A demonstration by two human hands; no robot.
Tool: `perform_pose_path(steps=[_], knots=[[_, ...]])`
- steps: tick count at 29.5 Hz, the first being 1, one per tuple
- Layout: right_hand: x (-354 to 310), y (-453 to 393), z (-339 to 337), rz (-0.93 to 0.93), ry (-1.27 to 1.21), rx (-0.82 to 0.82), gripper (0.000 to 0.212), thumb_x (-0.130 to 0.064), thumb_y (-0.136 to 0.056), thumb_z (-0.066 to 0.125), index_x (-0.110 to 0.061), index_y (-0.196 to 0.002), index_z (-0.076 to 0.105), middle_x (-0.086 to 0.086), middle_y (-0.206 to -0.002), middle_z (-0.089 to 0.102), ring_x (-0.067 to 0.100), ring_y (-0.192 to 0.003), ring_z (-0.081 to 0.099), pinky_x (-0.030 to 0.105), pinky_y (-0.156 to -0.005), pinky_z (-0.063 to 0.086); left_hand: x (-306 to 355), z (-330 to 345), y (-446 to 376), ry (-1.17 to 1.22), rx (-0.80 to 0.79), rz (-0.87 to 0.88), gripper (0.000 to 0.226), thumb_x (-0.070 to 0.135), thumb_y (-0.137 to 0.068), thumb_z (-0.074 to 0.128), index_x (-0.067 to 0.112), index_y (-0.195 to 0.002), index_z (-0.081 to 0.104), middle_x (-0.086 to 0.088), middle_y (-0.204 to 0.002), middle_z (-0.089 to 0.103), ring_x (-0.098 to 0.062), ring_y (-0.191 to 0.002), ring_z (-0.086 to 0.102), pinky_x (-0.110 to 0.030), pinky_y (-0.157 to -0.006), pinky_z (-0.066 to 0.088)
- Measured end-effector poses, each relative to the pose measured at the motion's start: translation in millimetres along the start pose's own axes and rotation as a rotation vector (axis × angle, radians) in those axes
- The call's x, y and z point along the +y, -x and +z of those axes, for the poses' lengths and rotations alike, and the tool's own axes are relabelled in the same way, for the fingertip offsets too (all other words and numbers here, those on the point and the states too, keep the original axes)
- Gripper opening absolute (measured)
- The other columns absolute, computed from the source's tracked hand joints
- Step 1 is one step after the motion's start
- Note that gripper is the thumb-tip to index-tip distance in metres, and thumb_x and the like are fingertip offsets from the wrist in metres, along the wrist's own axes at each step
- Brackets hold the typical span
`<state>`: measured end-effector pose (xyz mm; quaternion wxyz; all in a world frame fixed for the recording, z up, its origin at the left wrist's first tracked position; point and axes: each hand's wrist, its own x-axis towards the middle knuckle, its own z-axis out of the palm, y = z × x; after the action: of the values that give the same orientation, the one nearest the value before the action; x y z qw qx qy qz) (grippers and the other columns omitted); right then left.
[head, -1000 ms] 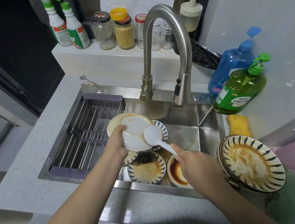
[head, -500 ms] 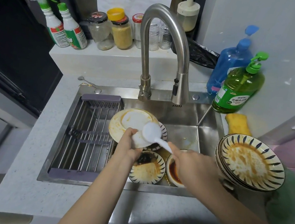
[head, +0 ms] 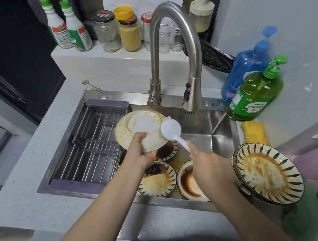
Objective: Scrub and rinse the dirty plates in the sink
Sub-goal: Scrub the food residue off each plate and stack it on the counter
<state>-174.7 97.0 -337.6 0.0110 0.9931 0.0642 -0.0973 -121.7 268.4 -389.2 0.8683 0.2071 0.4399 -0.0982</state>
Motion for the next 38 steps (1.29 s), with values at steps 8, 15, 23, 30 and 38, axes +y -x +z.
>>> perform_pose_path(steps=[8, 15, 23, 30, 38], knots=[[9, -4, 0, -0.054, -0.002, 0.007, 0.050, -0.023, -0.102, 0.034, -0.037, -0.147, 0.019, -0.007, -0.065, 0.044, 0.009, -0.047, 0.041, 0.023, -0.041, 0.029, 5, 2, 6, -0.007, -0.007, -0.006, 0.009, 0.006, -0.085, 0.058, 0.006, -0.094, 0.060, -0.014, -0.087, 0.067, -0.032, -0.080, 0.064, -0.044, -0.081, 0.056], [3, 3, 6, -0.138, -0.012, 0.021, 0.047, -0.027, -0.103, 0.031, -0.039, -0.147, 0.018, -0.008, -0.065, 0.041, 0.009, -0.046, 0.040, 0.023, -0.040, 0.030, 11, -1, 12, -0.065, 0.003, -0.011, 0.004, 0.006, -0.085, 0.057, 0.008, -0.088, 0.059, -0.012, -0.084, 0.065, -0.031, -0.075, 0.064, -0.039, -0.042, 0.054], [10, 1, 5, -0.153, -0.089, -0.008, 0.041, -0.033, -0.104, 0.028, -0.038, -0.145, 0.029, -0.006, -0.063, 0.048, 0.010, -0.048, 0.044, 0.025, -0.044, 0.038, 21, -12, 7, -0.106, -0.031, 0.009, 0.019, 0.002, -0.084, 0.056, 0.009, -0.102, 0.059, -0.011, -0.097, 0.068, -0.030, -0.083, 0.066, -0.040, -0.046, 0.055], [18, -2, 7, -0.149, -0.184, -0.010, 0.044, -0.036, -0.102, 0.031, -0.040, -0.146, 0.028, -0.005, -0.067, 0.058, 0.012, -0.054, 0.053, 0.025, -0.046, 0.038, 25, -18, 5, -0.235, -0.086, 0.040, 0.013, 0.001, -0.085, 0.054, 0.007, -0.094, 0.061, -0.010, -0.077, 0.073, -0.027, -0.080, 0.067, -0.040, -0.056, 0.060], [27, -12, -3, -0.090, -0.194, 0.017, 0.041, -0.038, -0.102, 0.034, -0.047, -0.142, 0.033, -0.006, -0.066, 0.055, 0.010, -0.052, 0.051, 0.024, -0.045, 0.035, 27, -32, -4, -0.443, -0.150, 0.175, 0.028, -0.001, -0.087, 0.056, -0.001, -0.115, 0.059, -0.011, -0.094, 0.072, -0.021, -0.079, 0.071, -0.030, -0.061, 0.059]])
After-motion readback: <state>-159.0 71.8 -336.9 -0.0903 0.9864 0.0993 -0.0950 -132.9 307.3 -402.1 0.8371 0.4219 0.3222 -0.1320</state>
